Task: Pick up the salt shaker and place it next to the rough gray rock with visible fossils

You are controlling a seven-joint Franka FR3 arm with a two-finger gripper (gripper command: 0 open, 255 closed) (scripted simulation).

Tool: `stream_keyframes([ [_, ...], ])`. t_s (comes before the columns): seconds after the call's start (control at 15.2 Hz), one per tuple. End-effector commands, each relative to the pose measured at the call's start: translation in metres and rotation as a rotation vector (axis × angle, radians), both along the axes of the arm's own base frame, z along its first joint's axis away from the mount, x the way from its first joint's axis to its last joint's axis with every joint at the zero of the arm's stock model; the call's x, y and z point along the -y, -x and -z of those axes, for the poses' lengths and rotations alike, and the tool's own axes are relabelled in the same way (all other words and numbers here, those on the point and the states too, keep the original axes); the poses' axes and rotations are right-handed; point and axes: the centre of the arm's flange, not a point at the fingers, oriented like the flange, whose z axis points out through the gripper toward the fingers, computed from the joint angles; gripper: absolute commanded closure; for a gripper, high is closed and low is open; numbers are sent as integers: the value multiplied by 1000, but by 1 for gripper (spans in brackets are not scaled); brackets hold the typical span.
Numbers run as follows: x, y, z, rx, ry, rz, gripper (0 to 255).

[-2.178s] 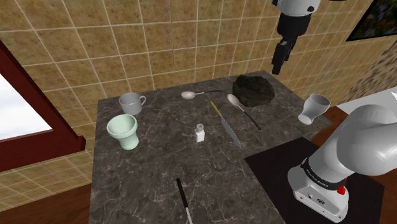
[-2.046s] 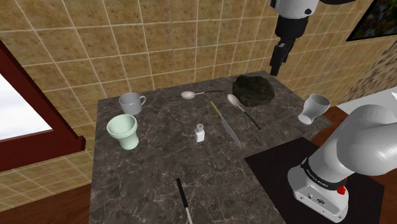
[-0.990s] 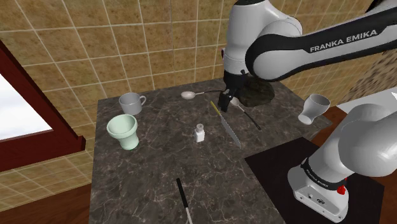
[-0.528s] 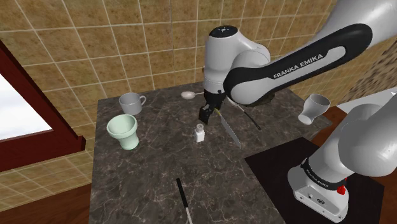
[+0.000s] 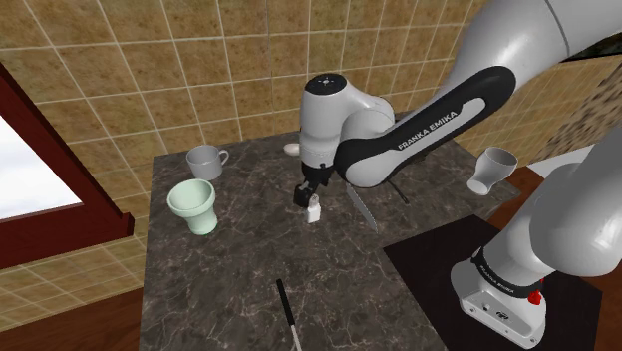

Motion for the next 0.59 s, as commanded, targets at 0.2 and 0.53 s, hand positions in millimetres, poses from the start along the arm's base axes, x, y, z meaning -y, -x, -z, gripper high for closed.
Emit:
stream_keyframes([
  [0.2, 2, -2, 25, 1, 0, 0, 0],
  [0.53, 2, -2, 25, 1, 0, 0, 0],
])
